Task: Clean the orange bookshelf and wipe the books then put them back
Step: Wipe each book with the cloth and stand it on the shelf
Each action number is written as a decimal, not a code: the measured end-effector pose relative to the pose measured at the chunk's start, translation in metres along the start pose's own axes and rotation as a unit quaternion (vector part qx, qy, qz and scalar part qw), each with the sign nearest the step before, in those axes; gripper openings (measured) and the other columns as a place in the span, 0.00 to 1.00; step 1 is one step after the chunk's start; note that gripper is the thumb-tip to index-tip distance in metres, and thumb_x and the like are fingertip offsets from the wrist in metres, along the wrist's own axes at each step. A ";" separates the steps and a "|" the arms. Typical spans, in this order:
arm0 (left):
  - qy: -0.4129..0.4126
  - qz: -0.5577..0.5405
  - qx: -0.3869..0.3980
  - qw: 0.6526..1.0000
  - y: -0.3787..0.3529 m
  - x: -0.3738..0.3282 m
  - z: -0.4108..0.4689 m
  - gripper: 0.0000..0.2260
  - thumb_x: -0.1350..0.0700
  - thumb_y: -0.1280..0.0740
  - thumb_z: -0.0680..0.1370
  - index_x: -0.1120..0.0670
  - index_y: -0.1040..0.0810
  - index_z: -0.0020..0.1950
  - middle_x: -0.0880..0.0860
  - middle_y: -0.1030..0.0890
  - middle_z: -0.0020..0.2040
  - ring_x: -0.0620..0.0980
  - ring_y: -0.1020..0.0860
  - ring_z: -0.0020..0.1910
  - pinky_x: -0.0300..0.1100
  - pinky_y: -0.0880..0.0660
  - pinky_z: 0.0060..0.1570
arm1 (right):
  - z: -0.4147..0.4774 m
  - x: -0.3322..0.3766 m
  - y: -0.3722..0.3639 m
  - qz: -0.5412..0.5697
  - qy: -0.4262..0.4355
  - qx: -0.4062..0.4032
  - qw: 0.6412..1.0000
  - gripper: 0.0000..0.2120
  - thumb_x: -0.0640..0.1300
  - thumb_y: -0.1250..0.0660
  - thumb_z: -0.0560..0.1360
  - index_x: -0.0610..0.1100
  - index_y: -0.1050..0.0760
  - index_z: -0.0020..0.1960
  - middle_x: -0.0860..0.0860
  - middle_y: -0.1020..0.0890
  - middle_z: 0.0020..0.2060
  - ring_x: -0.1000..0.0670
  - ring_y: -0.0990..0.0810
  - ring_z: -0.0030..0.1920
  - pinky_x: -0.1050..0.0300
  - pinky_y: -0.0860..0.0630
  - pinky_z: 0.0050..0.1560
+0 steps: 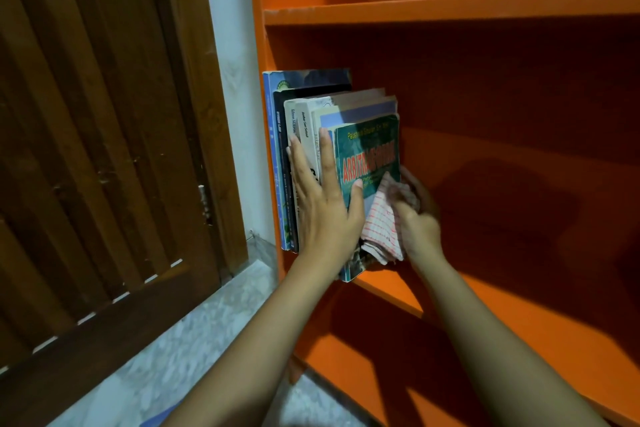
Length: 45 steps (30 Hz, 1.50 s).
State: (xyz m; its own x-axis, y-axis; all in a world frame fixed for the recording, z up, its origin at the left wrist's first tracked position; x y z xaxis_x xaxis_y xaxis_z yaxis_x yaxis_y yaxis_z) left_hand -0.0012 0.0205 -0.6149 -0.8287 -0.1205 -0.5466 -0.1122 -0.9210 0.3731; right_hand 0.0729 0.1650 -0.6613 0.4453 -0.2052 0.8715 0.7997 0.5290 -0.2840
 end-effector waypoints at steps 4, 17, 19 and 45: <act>0.006 0.009 0.013 1.000 0.005 -0.002 0.000 0.35 0.52 0.38 0.79 0.46 0.60 0.76 0.56 0.63 0.76 0.55 0.61 0.76 0.57 0.45 0.72 | -0.002 0.002 0.007 -0.041 -0.014 -0.021 0.999 0.14 0.29 0.34 0.72 0.40 0.25 0.56 0.51 0.17 0.43 0.56 0.18 0.44 0.56 0.23 0.51; 0.040 -0.016 0.137 0.990 0.053 -0.015 0.006 0.32 0.53 0.40 0.80 0.44 0.57 0.76 0.52 0.48 0.75 0.53 0.41 0.73 0.49 0.33 0.66 | -0.029 0.086 -0.001 -0.244 0.057 -0.047 0.967 0.06 0.42 0.33 0.73 0.51 0.21 0.47 0.53 0.19 0.40 0.49 0.20 0.45 0.51 0.24 0.45; 0.031 -0.005 0.135 0.990 0.071 -0.014 0.006 0.28 0.53 0.40 0.80 0.48 0.50 0.76 0.51 0.39 0.71 0.49 0.35 0.69 0.44 0.32 0.62 | -0.037 0.104 -0.015 -0.255 0.098 -0.030 0.962 0.05 0.43 0.34 0.73 0.51 0.21 0.46 0.52 0.19 0.45 0.50 0.22 0.49 0.53 0.25 0.45; 0.549 0.100 0.211 0.802 0.185 0.375 -0.323 0.09 0.59 0.38 0.78 0.62 0.23 0.52 0.60 0.20 0.50 0.56 0.22 0.48 0.41 0.31 0.42 | -0.278 -0.279 -0.185 -0.384 -0.228 0.401 0.800 0.03 0.43 0.33 0.71 0.50 0.21 0.43 0.53 0.18 0.42 0.51 0.21 0.44 0.56 0.25 0.45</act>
State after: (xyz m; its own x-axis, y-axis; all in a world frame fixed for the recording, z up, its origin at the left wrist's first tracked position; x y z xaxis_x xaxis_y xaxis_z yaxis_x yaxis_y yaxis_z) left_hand -0.1558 -0.3152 -0.9935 0.1042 -0.7182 -0.6880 -0.4048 -0.6625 0.6303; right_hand -0.0876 -0.1050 -0.9630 -0.3920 -0.4980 0.7735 0.1698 0.7872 0.5929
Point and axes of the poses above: each hand's wrist, its own z-axis towards the middle knuckle, its own y-axis out of the back of the hand, x = y × z, the point moved 7 cm from there along z, towards the middle knuckle
